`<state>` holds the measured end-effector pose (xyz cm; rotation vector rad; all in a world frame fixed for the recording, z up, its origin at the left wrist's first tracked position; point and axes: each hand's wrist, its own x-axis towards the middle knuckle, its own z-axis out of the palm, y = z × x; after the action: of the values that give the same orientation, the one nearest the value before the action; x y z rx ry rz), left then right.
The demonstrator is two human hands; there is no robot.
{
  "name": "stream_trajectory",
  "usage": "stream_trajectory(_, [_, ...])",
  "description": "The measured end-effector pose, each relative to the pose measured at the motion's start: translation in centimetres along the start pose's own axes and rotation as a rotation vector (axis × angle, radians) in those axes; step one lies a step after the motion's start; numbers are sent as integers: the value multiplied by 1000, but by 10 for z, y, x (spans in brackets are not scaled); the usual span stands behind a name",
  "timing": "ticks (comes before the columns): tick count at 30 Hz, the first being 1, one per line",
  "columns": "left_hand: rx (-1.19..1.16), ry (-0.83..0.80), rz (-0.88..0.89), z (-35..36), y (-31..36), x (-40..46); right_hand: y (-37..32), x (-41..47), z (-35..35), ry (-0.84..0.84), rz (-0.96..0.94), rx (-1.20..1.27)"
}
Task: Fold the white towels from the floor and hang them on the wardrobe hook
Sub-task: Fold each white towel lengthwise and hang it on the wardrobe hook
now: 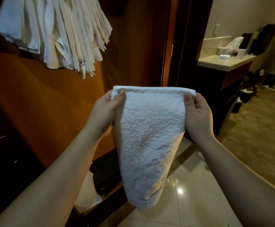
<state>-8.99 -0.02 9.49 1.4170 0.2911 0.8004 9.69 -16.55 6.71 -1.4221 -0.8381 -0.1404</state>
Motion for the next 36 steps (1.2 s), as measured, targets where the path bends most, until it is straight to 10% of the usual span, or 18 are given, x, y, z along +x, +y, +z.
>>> stream_trajectory(7, [-148,-33,-66,-6,29,16,-24,34,-2,-313,213,590])
stream_trajectory(18, [-227,-118,-92,-4,62,25,-39,70,2,-452,232,786])
stream_trajectory(22, [-288,-81,-188,11,62,27,-15,54,-2,-705,588,921])
stream_trajectory(36, [87,30,-116,-13,49,33,14,47,19,-502,494,682])
